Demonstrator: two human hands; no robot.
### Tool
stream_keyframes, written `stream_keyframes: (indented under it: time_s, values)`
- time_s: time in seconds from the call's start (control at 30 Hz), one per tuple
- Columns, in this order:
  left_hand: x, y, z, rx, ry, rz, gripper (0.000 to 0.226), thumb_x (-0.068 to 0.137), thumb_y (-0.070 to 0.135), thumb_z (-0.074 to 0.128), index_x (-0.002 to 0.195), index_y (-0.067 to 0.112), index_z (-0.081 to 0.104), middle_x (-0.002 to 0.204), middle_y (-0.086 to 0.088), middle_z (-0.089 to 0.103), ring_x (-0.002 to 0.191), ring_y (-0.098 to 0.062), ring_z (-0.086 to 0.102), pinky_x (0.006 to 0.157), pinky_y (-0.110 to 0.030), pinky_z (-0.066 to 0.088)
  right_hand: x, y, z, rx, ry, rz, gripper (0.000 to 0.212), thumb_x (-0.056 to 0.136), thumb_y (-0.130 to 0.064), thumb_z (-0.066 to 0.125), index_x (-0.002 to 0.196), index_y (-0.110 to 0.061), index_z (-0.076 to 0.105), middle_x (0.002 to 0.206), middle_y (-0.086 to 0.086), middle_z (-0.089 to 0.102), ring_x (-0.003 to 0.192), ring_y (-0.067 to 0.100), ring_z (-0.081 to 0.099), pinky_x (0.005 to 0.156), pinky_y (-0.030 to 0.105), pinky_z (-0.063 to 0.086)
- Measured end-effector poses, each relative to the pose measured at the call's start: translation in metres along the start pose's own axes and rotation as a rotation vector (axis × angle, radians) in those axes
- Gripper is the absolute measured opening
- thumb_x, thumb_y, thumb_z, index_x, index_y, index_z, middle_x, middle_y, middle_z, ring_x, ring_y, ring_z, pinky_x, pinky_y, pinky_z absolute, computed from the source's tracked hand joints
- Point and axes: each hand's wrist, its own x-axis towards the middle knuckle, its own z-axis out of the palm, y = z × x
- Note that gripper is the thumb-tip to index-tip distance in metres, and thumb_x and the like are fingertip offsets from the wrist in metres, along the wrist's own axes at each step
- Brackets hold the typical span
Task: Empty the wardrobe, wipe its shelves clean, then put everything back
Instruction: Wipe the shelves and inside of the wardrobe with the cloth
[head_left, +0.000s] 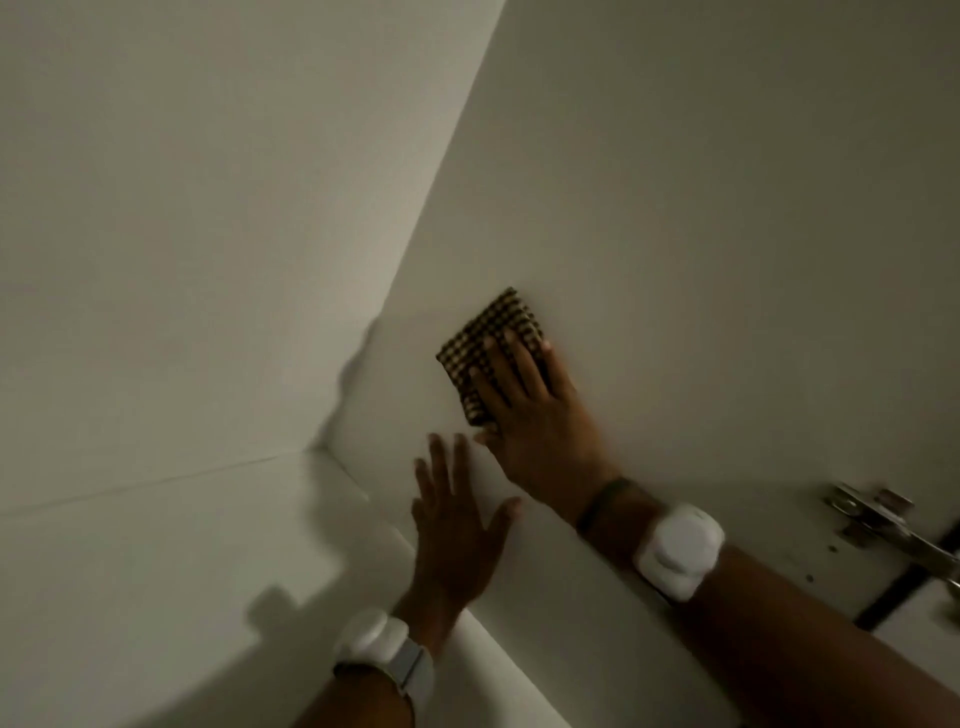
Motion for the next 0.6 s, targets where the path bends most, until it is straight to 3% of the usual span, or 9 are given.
stream_keyframes:
  time_s: [0.13,0.3,0.43,0.53,0.6]
  values:
    - [0.003,-0.004,-0.003,0.039,-0.03,-0.027,0.101,0.074,0.097,0.014,0.151,0.045,-0.024,0.163,0.011,-0.029,0.154,-0.027,-0.013,0.117,-0.06,0.026,0.115,-0.031,0.005,-0.036,-0.067,-0.07,0.066,0.099,-0.047,0.039,0.159,-0.022,0.026,0.168,0.009,0.011,0.155,0.034,-0.001,0.119,0.055,-0.018]
    - [0.009,-0.004,-0.01,0.113,-0.078,-0.036,0.104,0.059,0.101,-0.008,0.141,0.047,-0.039,0.161,0.008,-0.036,0.153,-0.03,-0.018,0.117,-0.06,0.029,0.157,-0.04,-0.003,-0.085,-0.122,-0.084,0.064,0.102,-0.05,0.032,0.16,-0.029,0.02,0.169,0.005,0.006,0.155,0.033,-0.007,0.122,0.059,-0.01]
    - [0.01,-0.009,-0.013,0.08,-0.065,-0.043,0.107,0.069,0.099,0.009,0.154,0.041,-0.023,0.164,0.01,-0.028,0.154,-0.031,-0.008,0.114,-0.064,0.029,0.093,-0.031,-0.013,0.021,-0.092,-0.052,0.064,0.1,-0.047,0.038,0.159,-0.025,0.025,0.168,0.008,0.009,0.155,0.033,-0.004,0.122,0.057,-0.01]
    - [0.006,-0.008,-0.007,0.066,-0.065,0.003,0.107,0.074,0.095,0.017,0.158,0.035,-0.015,0.165,0.006,-0.025,0.153,-0.039,-0.003,0.112,-0.066,0.03,-0.007,-0.005,-0.02,0.087,-0.036,0.0,0.064,0.093,-0.044,0.05,0.153,-0.023,0.04,0.165,0.011,0.023,0.155,0.034,0.008,0.123,0.056,-0.004]
    - [0.005,-0.003,0.0,0.069,-0.067,0.003,0.104,0.078,0.089,0.026,0.159,0.034,-0.012,0.167,0.001,-0.019,0.153,-0.042,0.002,0.11,-0.067,0.031,-0.082,0.02,-0.03,0.058,-0.036,0.043,0.066,0.09,-0.041,0.052,0.152,-0.022,0.042,0.165,0.01,0.023,0.155,0.033,0.009,0.123,0.057,0.001]
